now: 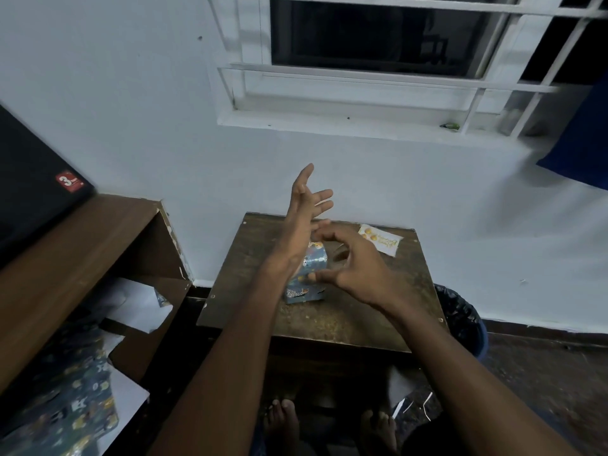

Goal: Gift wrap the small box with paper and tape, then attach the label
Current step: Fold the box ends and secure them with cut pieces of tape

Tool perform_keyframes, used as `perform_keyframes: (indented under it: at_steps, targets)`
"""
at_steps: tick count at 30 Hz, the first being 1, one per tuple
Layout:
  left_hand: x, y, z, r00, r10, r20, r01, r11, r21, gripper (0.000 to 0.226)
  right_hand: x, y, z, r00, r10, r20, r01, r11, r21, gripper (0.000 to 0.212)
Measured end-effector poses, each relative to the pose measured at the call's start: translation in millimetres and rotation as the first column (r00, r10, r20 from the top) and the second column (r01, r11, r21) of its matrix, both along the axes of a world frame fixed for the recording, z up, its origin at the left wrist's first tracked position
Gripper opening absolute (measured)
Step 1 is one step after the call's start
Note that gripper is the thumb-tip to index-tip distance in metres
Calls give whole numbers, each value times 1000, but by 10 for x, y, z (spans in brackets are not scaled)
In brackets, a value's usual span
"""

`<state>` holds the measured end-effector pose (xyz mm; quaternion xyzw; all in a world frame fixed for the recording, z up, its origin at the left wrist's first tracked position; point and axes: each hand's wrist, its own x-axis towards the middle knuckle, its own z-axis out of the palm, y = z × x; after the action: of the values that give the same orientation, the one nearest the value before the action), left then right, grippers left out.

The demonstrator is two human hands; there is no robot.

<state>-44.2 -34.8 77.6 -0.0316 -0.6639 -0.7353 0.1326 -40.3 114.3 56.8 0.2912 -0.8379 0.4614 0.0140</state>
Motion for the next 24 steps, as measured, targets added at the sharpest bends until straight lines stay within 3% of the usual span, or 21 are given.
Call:
perform_keyframes:
  at_steps: [4,6,9,16,19,24]
  targets:
    - [24,-8,16,998,67,-10,-66,993,100,59,17,-130,-49,949,-6,-314,29,997,68,46]
    - [62,-59,43,995,100,-22,-96,985,145,61,39,-148,-57,918,18,-397,22,995,97,35]
    - [150,-201,124,988,152,-24,-148,981,128,61,68,-153,-33,918,14,-395,48,988,146,30]
    - [450,-502,15,984,161,81,-155,985,-76,50,69,-132,86,915,46,-400,49,973,224,34]
    - [543,-533,14,984,144,103,-136,987,-84,48,82,-143,93,917,70,-394,30,970,243,42]
    - [583,-497,-18,966,193,171,-177,979,-103,42,48,-100,52,940,16,-341,57,978,202,36]
